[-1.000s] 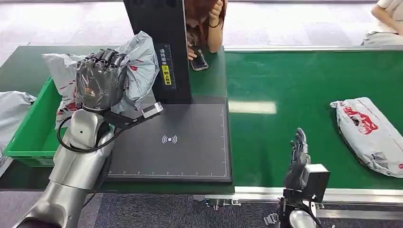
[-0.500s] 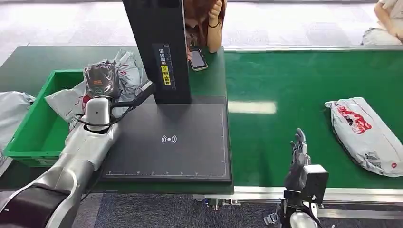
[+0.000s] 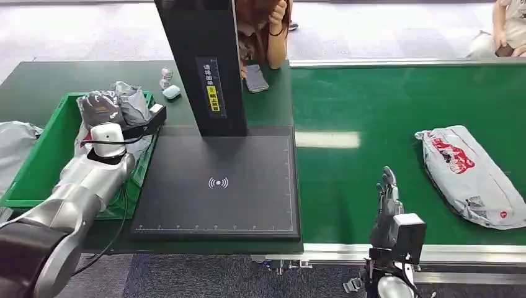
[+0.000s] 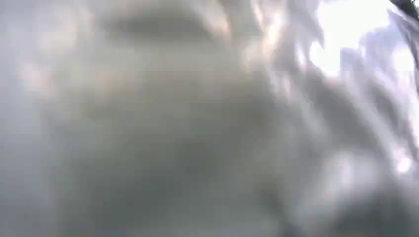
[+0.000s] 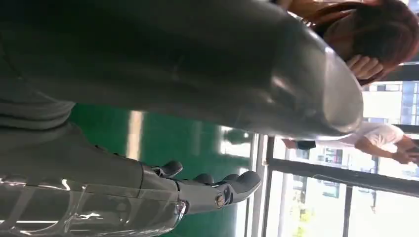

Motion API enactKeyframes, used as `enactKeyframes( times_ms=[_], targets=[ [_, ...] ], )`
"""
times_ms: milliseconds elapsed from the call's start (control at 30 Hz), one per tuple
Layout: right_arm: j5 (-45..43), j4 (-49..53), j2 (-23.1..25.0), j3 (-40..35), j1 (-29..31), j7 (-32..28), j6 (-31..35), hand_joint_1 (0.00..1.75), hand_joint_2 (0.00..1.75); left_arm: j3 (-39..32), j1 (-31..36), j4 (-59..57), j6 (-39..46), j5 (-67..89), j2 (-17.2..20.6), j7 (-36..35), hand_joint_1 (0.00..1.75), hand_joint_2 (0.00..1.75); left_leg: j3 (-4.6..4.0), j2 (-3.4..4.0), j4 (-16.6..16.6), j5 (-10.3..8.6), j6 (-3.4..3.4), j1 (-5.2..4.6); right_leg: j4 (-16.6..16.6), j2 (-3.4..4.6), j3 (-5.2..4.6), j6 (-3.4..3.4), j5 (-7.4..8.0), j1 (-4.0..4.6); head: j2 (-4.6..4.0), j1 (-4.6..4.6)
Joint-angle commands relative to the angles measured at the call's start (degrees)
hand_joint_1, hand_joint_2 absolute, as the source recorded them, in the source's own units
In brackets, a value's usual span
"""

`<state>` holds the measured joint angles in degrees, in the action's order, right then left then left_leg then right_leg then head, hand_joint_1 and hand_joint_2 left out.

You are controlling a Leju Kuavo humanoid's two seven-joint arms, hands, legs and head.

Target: Moved the parcel from conveyor to table for the left to box.

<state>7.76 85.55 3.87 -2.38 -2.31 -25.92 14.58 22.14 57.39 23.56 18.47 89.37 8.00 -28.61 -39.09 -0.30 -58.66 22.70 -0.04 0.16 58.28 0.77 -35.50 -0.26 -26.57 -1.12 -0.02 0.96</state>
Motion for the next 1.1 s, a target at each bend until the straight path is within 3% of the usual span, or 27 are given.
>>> enactKeyframes(
  times_ms=[33,500,600,767,900,933,967,1100],
  targets=[
    [-0.06,-1.83,1.03,-0.77,1.4,0.29,0.17,0.0,0.0,3.74,4.4,-8.43,-0.43,0.63,2.34,-0.25,1.75,1.75,0.23,0.09,0.0,0.07,-0.05,0.05,-0.04,0.0,0.23,-0.06,-0.04,0.07,0.0,0.0],
    [-0.06,-1.84,1.04,-0.76,1.37,0.29,0.17,0.0,0.0,3.7,4.29,-8.36,-0.23,0.63,2.24,-0.77,1.75,1.75,0.09,0.07,0.01,0.03,-0.04,0.02,-0.02,0.02,0.1,-0.06,-0.01,0.04,0.0,0.0],
    [0.09,-1.11,1.37,-0.71,0.99,0.62,0.24,0.0,0.0,5.15,5.01,-8.11,3.78,0.62,3.94,-2.11,1.75,1.75,0.07,0.07,0.01,0.02,-0.03,0.02,-0.01,0.02,0.07,-0.06,-0.01,0.04,0.0,0.0],
    [0.5,-0.11,1.79,-0.2,0.88,1.47,0.39,0.0,0.0,-0.16,5.67,-4.89,20.74,-0.88,4.42,4.25,1.75,1.75,0.05,0.06,-0.03,0.03,-0.05,0.07,0.0,0.0,0.06,-0.08,-0.02,0.08,0.0,0.0],
    [0.73,-1.84,1.82,-0.5,2.6,1.72,0.18,0.0,0.0,-2.73,6.25,2.74,21.53,0.63,5.06,7.65,1.75,1.75,-0.04,-0.05,-0.07,0.01,-0.03,0.09,0.02,-0.15,0.02,-0.07,-0.02,0.1,0.0,-0.02],
    [0.93,-1.63,1.76,-0.5,2.32,1.83,0.11,0.0,0.0,3.15,10.41,-5.68,14.33,0.63,4.92,1.58,0.09,1.75,0.04,-0.02,-0.1,0.05,-0.04,0.11,0.02,-0.14,0.11,-0.07,-0.04,0.12,0.0,0.02],
    [1.12,-0.8,1.74,-0.35,1.48,1.86,0.06,0.0,0.0,2.85,10.92,-7.0,3.73,0.49,4.11,0.14,0.0,1.75,-0.03,0.0,-0.11,0.04,-0.04,0.11,0.03,-0.11,0.05,-0.07,-0.02,0.13,0.0,-0.02],
    [1.51,-0.16,1.86,0.38,0.83,2.13,-0.66,0.0,0.0,2.16,9.11,-8.28,3.69,0.63,3.47,-1.29,0.0,1.75,0.22,-0.01,0.04,0.03,-0.04,0.08,-0.08,-0.14,0.28,-0.08,-0.03,0.07,0.0,0.0]
  ],
)
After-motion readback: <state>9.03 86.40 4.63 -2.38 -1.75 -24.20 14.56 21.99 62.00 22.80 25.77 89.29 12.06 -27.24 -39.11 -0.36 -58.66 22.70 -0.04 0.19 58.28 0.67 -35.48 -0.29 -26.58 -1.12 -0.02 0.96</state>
